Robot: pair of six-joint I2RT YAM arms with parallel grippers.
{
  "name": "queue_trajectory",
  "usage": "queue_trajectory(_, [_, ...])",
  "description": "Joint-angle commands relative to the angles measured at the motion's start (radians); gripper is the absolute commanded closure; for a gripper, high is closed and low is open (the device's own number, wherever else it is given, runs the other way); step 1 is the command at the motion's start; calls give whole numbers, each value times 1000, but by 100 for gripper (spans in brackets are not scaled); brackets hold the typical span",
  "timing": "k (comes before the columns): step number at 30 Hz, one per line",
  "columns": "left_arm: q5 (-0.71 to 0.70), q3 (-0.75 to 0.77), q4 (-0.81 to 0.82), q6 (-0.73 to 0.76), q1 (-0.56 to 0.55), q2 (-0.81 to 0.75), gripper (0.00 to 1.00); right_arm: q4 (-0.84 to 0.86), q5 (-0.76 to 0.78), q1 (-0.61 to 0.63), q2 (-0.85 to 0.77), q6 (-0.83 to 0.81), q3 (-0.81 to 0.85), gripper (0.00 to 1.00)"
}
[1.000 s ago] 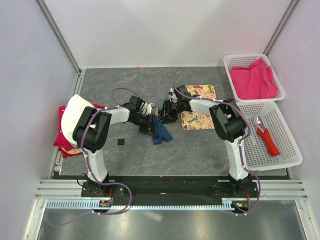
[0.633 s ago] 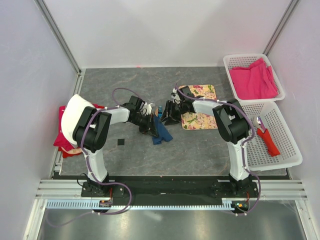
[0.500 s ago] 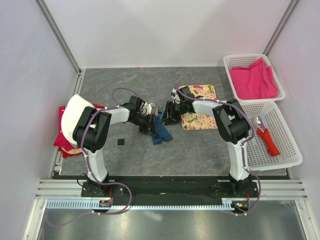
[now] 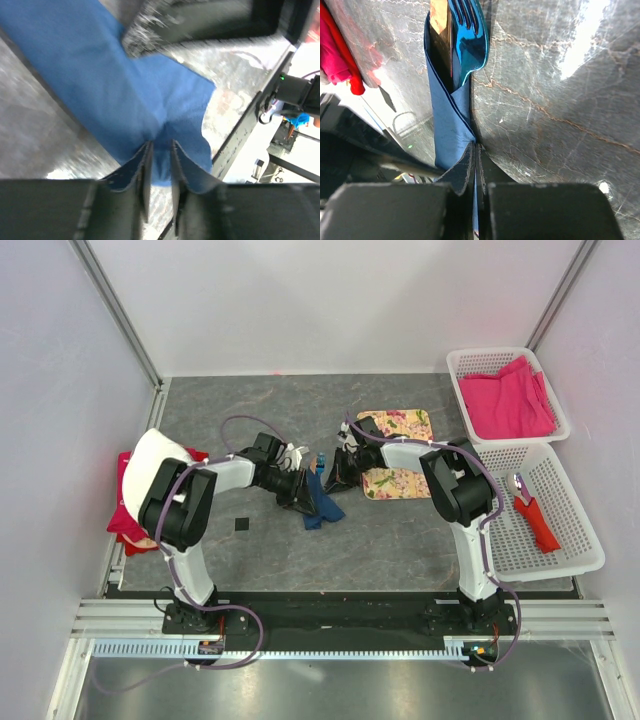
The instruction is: Place the utensils on the paper napkin and roll it up
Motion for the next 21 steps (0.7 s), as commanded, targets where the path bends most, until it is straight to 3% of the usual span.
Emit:
queue_trajectory(1, [87, -25, 4, 63, 1, -116, 68, -105, 215, 14, 91, -61, -35, 100])
queue_trajectory(7, [145, -32, 2, 34, -11, -139, 65, -108, 225, 14, 100, -58, -35, 100])
queue_trajectory(14, [187, -71, 18, -1, -25, -97, 70, -106, 225, 13, 103, -55, -32, 100])
queue_trajectory(21, [136, -88, 50, -38, -29, 8, 73, -108, 216, 13, 111, -53, -21, 100])
